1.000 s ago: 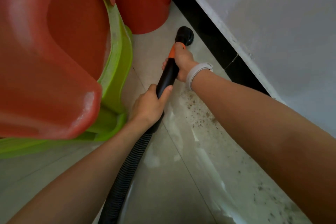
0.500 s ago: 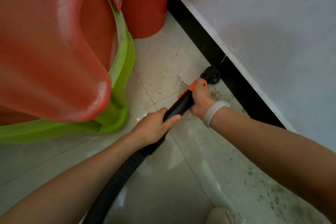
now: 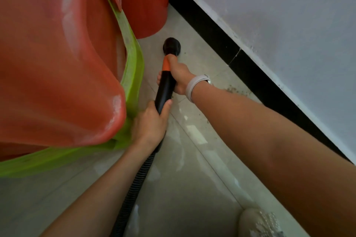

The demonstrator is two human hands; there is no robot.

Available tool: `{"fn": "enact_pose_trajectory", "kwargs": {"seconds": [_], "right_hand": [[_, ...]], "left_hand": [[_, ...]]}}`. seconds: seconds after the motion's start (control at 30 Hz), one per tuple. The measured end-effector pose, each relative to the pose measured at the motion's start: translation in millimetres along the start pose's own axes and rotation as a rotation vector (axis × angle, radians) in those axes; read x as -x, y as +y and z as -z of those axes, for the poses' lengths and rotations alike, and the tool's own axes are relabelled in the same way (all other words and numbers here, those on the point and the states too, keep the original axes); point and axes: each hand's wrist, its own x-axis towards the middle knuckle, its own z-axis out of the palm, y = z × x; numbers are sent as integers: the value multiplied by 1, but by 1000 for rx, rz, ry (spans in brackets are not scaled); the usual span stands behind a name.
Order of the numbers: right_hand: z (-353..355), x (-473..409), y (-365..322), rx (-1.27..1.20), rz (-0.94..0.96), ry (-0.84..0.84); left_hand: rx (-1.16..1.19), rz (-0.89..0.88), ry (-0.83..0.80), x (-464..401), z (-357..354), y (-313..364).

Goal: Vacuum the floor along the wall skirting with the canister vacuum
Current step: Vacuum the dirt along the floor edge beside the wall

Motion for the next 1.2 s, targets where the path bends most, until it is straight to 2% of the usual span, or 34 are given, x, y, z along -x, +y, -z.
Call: {"fn": "enact_pose_trajectory", "kwargs": {"seconds": [0.27, 0.5, 0.63, 0.9, 1.2], "right_hand": [[34, 16, -3, -73, -56, 113], [60, 48, 37, -111, -89, 191], [60, 61, 47, -132, -108, 205], [53, 54, 59, -111, -81, 85], [71, 92, 102, -251, -170, -121]], "left_hand": [[10, -66, -133, 5, -11, 15], [-24, -112, -273, 51, -14, 3], [-12, -82, -330, 66, -6, -2], [215, -65, -358, 61, -10, -19], [306, 12, -354, 108, -19, -30]]}}
